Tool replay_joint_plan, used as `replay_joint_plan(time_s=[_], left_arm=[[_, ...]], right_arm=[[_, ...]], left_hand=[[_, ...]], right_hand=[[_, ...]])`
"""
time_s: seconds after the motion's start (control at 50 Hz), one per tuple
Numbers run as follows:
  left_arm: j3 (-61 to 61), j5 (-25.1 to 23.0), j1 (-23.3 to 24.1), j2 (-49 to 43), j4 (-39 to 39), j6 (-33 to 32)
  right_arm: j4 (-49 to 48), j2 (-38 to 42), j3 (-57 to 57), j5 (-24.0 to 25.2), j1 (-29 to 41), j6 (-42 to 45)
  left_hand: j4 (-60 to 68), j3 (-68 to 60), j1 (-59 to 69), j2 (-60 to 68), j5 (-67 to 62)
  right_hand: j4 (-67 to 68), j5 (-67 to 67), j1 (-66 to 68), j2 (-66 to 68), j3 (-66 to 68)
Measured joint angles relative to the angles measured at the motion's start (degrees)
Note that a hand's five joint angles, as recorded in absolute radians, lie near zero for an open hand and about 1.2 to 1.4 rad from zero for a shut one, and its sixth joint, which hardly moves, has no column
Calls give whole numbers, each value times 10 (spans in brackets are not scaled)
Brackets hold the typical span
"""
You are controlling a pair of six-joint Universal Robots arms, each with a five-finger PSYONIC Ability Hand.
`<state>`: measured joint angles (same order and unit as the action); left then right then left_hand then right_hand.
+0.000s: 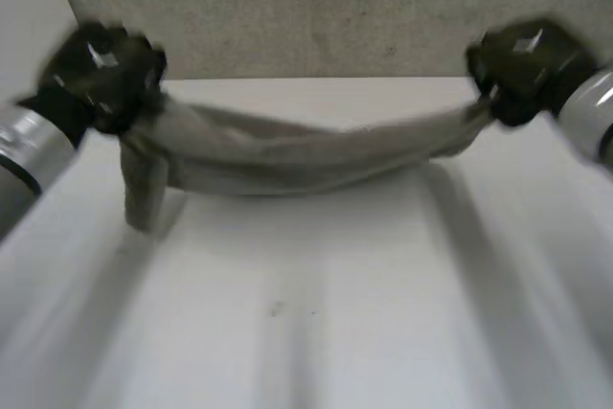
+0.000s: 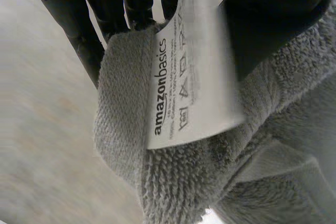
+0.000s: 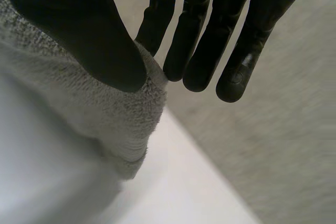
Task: Fold the towel.
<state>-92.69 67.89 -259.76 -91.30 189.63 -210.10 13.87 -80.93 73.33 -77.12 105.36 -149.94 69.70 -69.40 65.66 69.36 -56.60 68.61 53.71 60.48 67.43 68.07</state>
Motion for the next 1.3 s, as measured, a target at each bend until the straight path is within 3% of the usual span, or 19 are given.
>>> replay_joint_plan(time_s=[0.06, 0.1, 0.18, 0.3, 0.5, 0.62, 0.7, 0.76, 0.78, 0.82, 0.9, 0.96, 1.1, 1.22, 1.3], left_arm=[[22, 1, -2, 54, -4, 84], [28, 1, -3, 63, -7, 104], [69, 0, -9, 97, -52, 230], [88, 2, -17, 52, -112, 265], [109, 17, -16, -115, -152, 234], [150, 44, -3, -218, -130, 162], [196, 63, 8, -255, -46, 120], [226, 79, 16, -246, 107, 130], [226, 79, 16, -246, 107, 130], [230, 95, 19, -222, 211, 164], [219, 113, 18, -185, 289, 222], [198, 115, 17, -170, 276, 252], [133, 82, 16, -198, 178, 261], [61, 68, 16, -255, 149, 207], [8, 65, 15, -278, 148, 137]], right_arm=[[39, -43, -53, 0, -6, 0], [47, -51, -65, 0, -8, 0], [106, -74, -131, 2, -11, 3], [154, -32, -154, 1, -4, 18], [169, 97, -159, -13, 15, 63], [118, 211, -200, -31, 40, 58], [30, 248, -238, -57, 54, 40], [-111, 249, -268, -97, 64, 20], [-111, 249, -268, -97, 64, 20], [-211, 224, -270, -120, 67, 13], [-304, 180, -246, -135, 69, 9], [-300, 163, -217, -128, 70, 9], [-180, 178, -125, -83, 70, 12], [-139, 230, -24, -61, 71, 12], [-133, 261, 34, -59, 70, 12]], left_hand=[[0, -1, 0, 0, 0], [0, -1, 0, 0, 0], [0, -1, 0, 0, 0], [0, -1, 0, 0, 0], [0, -1, 0, 0, 0], [0, -2, 0, 0, 0], [0, -2, 0, 0, 0], [0, -2, 0, 0, 0], [0, -2, 0, 0, 0], [0, -2, 0, 0, 0], [0, -2, 0, 1, 0], [0, -2, 0, 1, 0], [0, -2, 0, 1, 0], [0, -2, 0, 1, 0], [0, -2, 0, 1, 0]], right_hand=[[0, 0, 0, 0, 0], [0, 0, 0, 0, 1], [0, 0, 0, 0, 2], [0, 0, 0, 0, 2], [0, 0, 0, 0, 2], [0, 0, 0, 0, 2], [0, 0, 0, 0, 2], [0, 0, 0, 0, 2], [0, 0, 0, 0, 2], [0, 0, 0, 0, 2], [0, 0, 0, 0, 2], [0, 0, 0, 0, 2], [0, 0, 0, 0, 2], [0, 0, 0, 0, 2], [0, 0, 0, 0, 2]])
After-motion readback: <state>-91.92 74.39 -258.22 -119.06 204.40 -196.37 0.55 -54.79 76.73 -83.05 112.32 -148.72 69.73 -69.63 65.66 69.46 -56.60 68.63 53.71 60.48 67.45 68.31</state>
